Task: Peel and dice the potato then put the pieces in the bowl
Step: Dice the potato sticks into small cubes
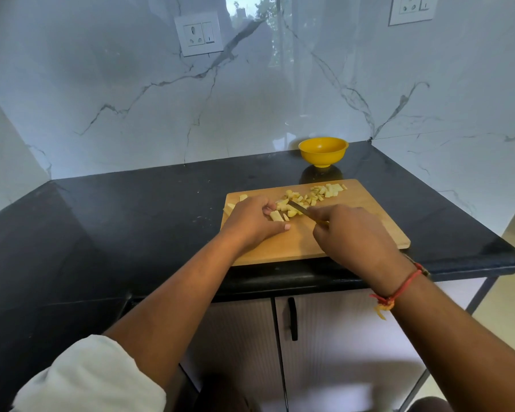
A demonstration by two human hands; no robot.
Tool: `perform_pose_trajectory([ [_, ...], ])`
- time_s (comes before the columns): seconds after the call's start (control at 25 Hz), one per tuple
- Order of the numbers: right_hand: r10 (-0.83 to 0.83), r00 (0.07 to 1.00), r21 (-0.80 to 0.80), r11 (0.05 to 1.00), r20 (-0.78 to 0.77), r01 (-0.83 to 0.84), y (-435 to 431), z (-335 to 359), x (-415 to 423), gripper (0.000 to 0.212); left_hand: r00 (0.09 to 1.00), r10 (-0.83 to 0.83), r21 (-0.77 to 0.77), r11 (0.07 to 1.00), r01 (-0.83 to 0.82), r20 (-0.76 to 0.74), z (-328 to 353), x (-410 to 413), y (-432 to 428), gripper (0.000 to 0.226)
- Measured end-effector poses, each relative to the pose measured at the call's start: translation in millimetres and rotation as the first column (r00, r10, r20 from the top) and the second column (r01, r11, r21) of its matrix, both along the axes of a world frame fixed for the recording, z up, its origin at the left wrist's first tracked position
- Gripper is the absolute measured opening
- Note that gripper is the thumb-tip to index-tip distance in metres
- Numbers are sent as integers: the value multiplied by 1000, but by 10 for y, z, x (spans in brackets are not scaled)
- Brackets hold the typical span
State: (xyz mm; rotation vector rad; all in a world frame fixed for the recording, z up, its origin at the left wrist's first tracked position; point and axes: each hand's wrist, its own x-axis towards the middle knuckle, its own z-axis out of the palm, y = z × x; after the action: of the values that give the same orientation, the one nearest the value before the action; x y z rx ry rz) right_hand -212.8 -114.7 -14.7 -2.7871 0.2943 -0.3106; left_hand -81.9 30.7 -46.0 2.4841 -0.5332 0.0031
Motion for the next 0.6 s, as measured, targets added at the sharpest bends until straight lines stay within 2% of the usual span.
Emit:
perform_pose_trajectory([
  [0.12,23,999,114,993,29,-26,-20,-131,105,46,997,35,64,997,-39,72,-14,-45,-76,53],
  [0.24,46,997,177,983,62,-56,-60,-236,132,44,998,43,60,997,-45,39,7,-46,-71,46],
  [0.44,79,995,183,979,68,-91,-96,-256,84,45,995,87,27,996,-85,-40,57,-27,-68,38],
  [0.6,114,993,108,988,-18,-112,-87,-179,55,44,995,99,47,994,-98,-1,40,-21,-74,32],
])
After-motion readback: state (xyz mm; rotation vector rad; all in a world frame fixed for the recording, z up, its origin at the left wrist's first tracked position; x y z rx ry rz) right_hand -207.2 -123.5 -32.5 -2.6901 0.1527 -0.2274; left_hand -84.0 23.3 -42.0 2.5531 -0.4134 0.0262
